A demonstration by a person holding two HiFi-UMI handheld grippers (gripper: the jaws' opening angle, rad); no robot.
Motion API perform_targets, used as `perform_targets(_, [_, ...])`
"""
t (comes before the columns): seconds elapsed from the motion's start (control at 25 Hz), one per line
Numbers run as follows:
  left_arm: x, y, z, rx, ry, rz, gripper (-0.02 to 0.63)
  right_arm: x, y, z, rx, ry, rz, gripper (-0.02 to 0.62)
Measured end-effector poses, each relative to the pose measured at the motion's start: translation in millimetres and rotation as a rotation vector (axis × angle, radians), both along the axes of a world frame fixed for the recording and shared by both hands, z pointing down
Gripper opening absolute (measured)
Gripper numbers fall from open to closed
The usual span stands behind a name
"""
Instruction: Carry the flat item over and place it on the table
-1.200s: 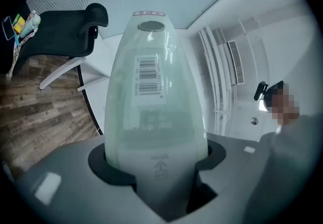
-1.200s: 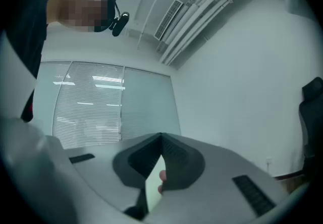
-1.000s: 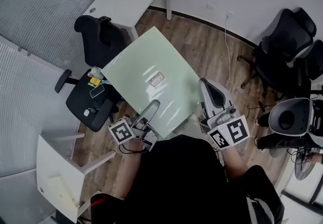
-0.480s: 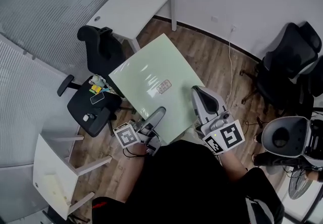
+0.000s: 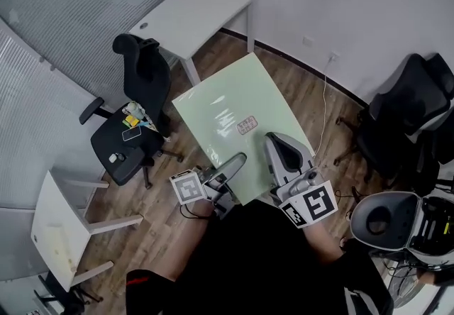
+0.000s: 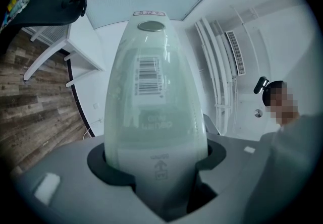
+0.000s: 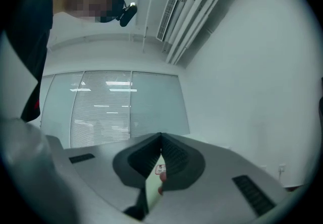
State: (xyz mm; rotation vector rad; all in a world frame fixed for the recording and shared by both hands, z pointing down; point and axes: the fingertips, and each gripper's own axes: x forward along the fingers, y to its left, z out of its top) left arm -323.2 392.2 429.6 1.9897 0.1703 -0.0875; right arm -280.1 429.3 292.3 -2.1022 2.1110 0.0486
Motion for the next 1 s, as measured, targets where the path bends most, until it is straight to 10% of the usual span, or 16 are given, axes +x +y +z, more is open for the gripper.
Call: perform_targets(1.0, [112,-57,20,-0.098,-0.017,-0.106,0.305,125,-42,21,-0.066,-0.012,0.046,0.0])
